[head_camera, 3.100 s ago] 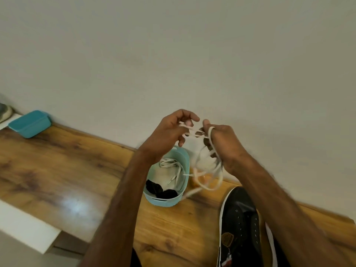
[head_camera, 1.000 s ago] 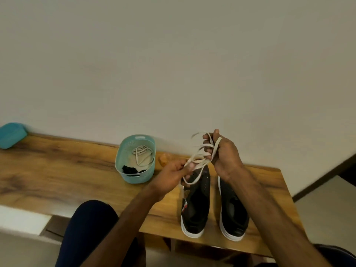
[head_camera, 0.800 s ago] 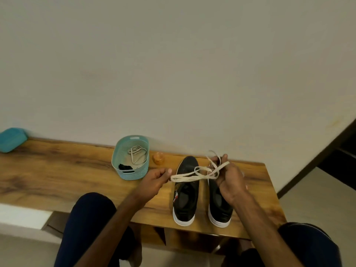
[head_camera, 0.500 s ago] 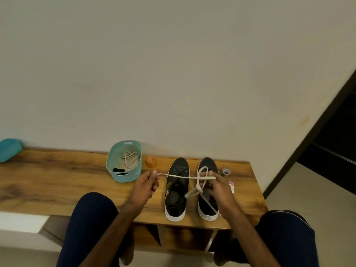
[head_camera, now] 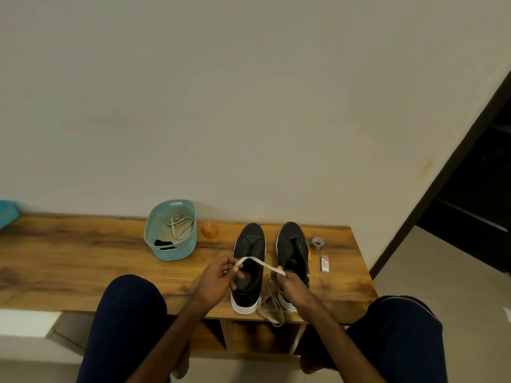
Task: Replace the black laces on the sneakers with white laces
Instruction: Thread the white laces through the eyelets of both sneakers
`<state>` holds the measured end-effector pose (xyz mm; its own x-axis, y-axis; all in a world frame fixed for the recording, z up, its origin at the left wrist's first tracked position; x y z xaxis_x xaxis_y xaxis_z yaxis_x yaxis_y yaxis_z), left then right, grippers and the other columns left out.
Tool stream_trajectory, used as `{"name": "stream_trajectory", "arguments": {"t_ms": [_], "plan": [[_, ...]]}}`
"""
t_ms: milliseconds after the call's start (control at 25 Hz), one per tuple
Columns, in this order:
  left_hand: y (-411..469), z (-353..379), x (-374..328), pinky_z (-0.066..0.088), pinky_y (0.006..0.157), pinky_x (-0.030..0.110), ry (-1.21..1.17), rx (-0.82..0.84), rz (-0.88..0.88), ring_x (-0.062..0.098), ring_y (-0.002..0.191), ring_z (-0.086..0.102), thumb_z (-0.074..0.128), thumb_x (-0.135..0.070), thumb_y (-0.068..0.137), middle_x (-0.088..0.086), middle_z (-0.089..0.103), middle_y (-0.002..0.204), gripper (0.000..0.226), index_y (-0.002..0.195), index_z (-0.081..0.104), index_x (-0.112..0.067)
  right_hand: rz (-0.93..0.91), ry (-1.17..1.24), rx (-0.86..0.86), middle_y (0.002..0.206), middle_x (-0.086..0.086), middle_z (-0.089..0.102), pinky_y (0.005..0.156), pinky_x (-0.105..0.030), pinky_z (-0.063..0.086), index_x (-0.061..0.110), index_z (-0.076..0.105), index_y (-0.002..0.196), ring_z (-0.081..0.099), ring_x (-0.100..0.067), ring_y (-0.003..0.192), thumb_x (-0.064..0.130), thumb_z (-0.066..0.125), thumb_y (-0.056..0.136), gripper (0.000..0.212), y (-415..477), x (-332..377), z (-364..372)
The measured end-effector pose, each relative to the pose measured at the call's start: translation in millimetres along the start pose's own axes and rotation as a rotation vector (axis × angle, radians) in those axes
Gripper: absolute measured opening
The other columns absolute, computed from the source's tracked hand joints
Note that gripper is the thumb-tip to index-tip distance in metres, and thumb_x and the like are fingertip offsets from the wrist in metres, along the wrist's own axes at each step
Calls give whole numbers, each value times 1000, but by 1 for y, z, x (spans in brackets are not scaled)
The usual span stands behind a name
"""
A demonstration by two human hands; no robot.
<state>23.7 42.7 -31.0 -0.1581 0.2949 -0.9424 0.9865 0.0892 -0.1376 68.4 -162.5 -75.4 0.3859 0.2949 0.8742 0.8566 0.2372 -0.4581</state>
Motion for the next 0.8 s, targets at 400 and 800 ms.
{"name": "stream_trajectory", "arguments": {"t_ms": [400, 800], "plan": [[2, -10, -3, 50, 56, 24, 90, -45, 131, 6, 63, 66, 63, -15, 94, 0, 74, 79, 2, 95, 65, -14, -133, -379, -67, 105, -6, 68, 83, -33, 47, 13, 65, 113, 61, -17, 94, 34, 38, 106, 35, -12, 16, -2], [19, 26, -59, 60, 69, 36, 294, -36, 330, 0, 68, 68, 77, -39, 79, -14, 72, 73, 18, 85, 65, -27, -343, 170, 105, 111, -9, 71, 88, -28, 54, 16, 64, 124, 68, -18, 102, 10, 57, 98, 27, -34, 59, -24]]}}
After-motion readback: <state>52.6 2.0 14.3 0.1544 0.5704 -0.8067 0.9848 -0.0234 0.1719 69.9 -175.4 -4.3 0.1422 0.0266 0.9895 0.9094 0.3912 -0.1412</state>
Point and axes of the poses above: each hand's wrist, its own y-axis towards the middle knuckle, its own z-axis out of the palm, x = y × z, the point moved 1 cm from there along y, towards the middle knuckle
